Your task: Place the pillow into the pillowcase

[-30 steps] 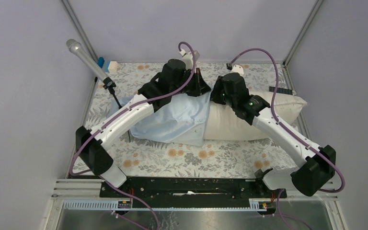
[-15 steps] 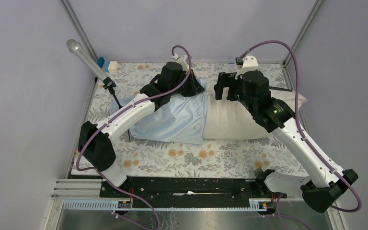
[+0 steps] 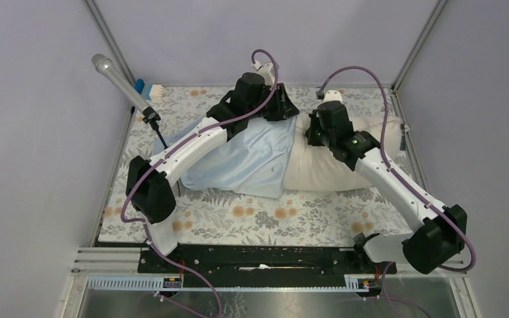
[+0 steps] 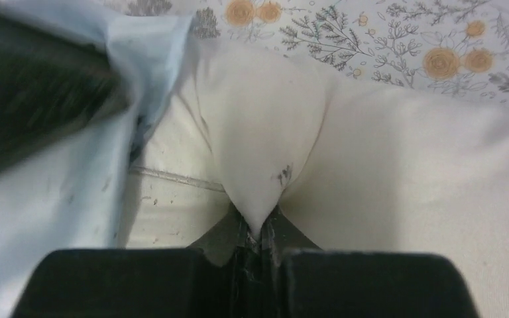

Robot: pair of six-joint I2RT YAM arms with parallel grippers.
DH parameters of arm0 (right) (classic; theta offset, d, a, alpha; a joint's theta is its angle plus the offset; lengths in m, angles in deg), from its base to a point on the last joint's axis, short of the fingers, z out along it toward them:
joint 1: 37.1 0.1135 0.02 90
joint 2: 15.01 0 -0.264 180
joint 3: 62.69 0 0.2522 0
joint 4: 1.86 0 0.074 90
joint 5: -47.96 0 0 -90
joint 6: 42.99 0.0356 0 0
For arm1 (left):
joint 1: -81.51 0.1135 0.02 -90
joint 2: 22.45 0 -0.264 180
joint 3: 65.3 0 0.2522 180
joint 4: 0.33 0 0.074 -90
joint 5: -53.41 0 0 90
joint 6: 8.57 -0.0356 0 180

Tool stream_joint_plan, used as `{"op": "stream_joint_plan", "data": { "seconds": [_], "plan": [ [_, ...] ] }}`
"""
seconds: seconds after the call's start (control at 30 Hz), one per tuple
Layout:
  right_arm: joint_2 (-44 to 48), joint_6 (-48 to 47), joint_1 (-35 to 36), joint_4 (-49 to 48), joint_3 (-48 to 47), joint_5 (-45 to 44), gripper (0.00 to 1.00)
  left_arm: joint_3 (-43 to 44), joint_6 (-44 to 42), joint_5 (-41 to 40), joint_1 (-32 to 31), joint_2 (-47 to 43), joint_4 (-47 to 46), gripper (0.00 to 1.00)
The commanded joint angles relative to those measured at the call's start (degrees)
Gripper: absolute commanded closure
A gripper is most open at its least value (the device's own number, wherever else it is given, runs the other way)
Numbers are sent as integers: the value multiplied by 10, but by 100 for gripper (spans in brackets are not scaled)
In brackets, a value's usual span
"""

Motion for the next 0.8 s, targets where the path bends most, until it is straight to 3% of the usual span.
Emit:
{"op": "stream_joint_plan", "data": {
  "seconds": [0.0, 0.07, 0.17, 0.47, 0.77],
  "plan": [
    [-57, 106, -77, 44, -8, 83, 100, 43, -15, -3, -27, -30, -19, 54],
    [-70, 124, -95, 36, -15, 95, 100, 28, -26, -40, -46, -62, -11, 39],
    [-80, 153, -115, 15, -14, 120, 100, -9, -37, -96, -68, -118, 4, 27],
    [-66, 180, -120, -26, -10, 144, 100, -124, -69, -376, -164, -207, 115, 24],
    [-30, 181, -120, -20, -14, 149, 100, -133, -37, -458, -230, -145, 128, 19]
  ]
}}
